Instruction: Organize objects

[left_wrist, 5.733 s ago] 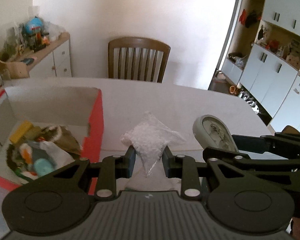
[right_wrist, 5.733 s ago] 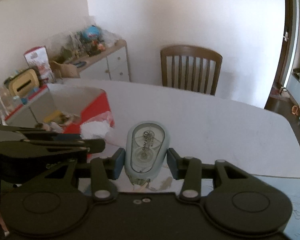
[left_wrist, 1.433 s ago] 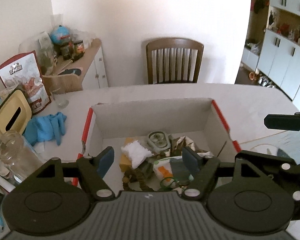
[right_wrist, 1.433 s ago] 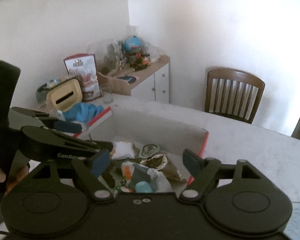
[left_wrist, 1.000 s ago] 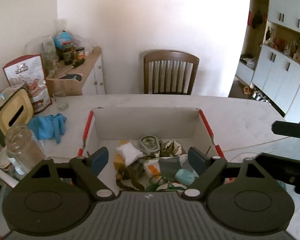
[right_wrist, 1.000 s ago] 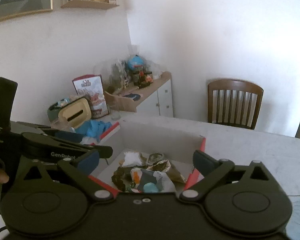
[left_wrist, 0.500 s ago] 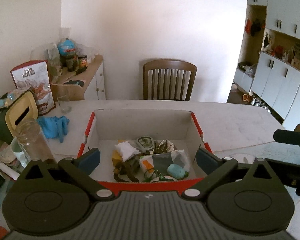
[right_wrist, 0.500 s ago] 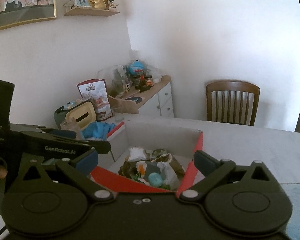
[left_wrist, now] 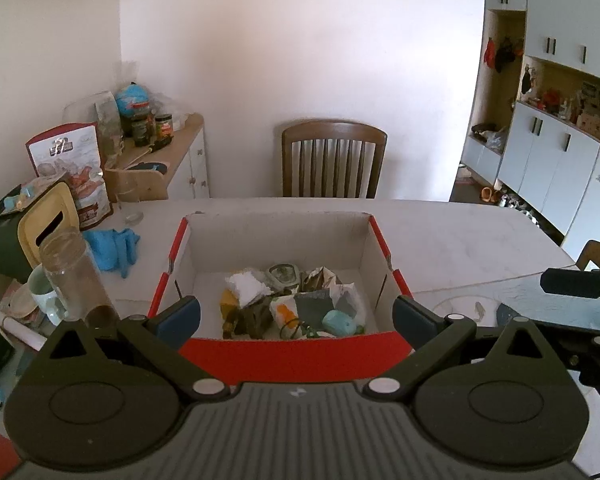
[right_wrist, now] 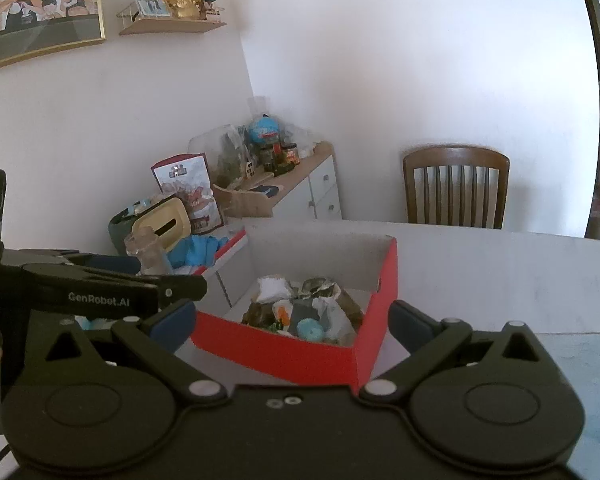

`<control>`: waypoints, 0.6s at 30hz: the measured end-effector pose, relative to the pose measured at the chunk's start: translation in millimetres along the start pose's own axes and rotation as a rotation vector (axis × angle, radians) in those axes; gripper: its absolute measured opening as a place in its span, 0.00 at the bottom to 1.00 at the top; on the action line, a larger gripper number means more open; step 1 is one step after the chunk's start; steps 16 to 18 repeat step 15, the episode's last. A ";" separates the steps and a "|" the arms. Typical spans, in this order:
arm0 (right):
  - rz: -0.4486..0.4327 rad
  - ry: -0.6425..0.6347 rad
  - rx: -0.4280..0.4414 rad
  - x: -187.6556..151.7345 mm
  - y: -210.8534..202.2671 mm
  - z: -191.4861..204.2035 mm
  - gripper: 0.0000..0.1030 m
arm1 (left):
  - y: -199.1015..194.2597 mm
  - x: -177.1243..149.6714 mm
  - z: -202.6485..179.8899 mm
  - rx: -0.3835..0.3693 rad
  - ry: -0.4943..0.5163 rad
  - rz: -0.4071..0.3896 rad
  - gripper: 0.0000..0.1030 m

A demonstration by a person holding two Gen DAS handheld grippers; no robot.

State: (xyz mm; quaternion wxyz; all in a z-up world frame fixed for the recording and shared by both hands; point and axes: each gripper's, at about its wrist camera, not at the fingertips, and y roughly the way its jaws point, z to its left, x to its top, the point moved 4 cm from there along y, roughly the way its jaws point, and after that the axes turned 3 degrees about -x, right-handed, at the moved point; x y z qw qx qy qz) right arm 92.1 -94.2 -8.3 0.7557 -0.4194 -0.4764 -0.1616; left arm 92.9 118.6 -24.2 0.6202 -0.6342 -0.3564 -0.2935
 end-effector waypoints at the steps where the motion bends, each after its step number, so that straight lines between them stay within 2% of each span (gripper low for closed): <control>1: 0.001 0.000 -0.001 -1.2 -1.1 0.4 0.99 | -0.3 -0.9 0.3 0.001 -0.004 0.001 1.00; 11: 0.024 0.014 -0.011 -12.1 -7.9 -3.0 0.99 | -0.4 -7.8 -2.3 0.023 -0.007 0.013 1.00; 18: 0.029 0.025 -0.024 -15.8 -8.8 -7.1 0.99 | 0.2 -9.9 -5.5 0.000 -0.007 0.023 1.00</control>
